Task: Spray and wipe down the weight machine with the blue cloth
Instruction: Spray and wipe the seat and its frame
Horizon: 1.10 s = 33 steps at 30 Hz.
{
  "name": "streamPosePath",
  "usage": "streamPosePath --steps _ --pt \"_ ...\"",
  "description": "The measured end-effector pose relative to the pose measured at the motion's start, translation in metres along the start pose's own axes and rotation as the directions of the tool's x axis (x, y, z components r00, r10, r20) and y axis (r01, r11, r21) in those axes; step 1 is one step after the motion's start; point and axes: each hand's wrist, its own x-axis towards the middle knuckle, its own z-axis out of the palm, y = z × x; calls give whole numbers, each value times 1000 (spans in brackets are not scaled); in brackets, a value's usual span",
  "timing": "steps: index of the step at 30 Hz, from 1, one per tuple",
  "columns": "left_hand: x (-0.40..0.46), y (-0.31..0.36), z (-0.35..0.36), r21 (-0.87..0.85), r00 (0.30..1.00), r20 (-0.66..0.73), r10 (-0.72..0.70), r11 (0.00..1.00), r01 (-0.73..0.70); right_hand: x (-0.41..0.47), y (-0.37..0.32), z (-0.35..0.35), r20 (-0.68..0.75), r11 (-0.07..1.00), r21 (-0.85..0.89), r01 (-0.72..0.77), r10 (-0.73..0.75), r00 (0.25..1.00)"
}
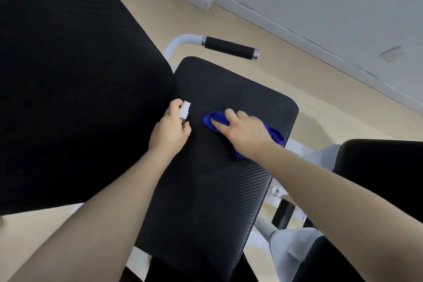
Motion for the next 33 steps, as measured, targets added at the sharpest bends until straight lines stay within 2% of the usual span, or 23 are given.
streamPosePath --steps 1,3,5,7,9,11,12,13,15,17,19,21,23,25,26,28,30,31,32,33 --pt "-2 2 3 -7 1000 4 22 1000 -22 0 23 -6 -19 994 9 -107 107 994" --pt "-7 5 12 -6 996 25 86 996 -86 -3 74 -10 -46 929 60 -366 369 928" --pt "-8 7 21 50 990 48 134 989 -137 -12 92 -10 -14 875 109 -471 475 880" --pt "-6 10 24 55 994 52 97 993 -100 -22 75 -4 42 894 203 -400 400 915" --pt "-4 13 22 44 997 71 31 998 -34 -34 45 8 54 958 222 -183 176 983" --pt "-4 15 20 82 994 111 14 996 -23 -40 40 12 91 984 177 12 -29 995" --pt "-5 16 20 109 992 120 27 993 -40 -38 53 12 96 991 131 40 -53 994" --pt "-5 16 20 135 992 123 38 989 -55 -34 68 8 83 996 88 4 -11 996" --pt "-5 15 23 163 990 125 60 983 -80 -27 94 3 22 976 81 -200 199 980" --pt "-4 12 24 145 991 116 65 986 -81 -25 96 9 -44 920 152 -360 370 928" --pt "-3 14 24 138 992 114 54 988 -70 -32 79 18 -73 882 261 -393 424 903" --pt "-5 16 22 157 990 134 39 986 -60 -49 54 26 -69 892 338 -302 343 937" --pt "-5 19 20 171 988 148 33 984 -58 -66 34 31 -12 948 299 -106 115 993" --pt "-5 21 18 180 989 150 12 983 -39 -64 44 29 17 971 236 38 -43 999" --pt "-5 21 16 189 988 154 5 981 -34 -55 58 25 -19 981 196 12 -8 1000" --pt "-7 19 18 209 985 172 17 977 -53 -34 86 19 -101 947 231 -224 253 962" --pt "-9 15 21 222 983 171 68 969 -106 -17 103 17 -101 799 424 -428 511 854" --pt "-10 14 21 225 982 169 88 966 -126 -12 102 16 -90 750 467 -469 568 818" --pt "-10 13 21 215 982 170 88 969 -124 -10 92 14 -76 752 455 -476 565 821" --pt "-9 12 20 197 981 178 82 973 -117 -11 77 12 -68 787 439 -434 511 857"
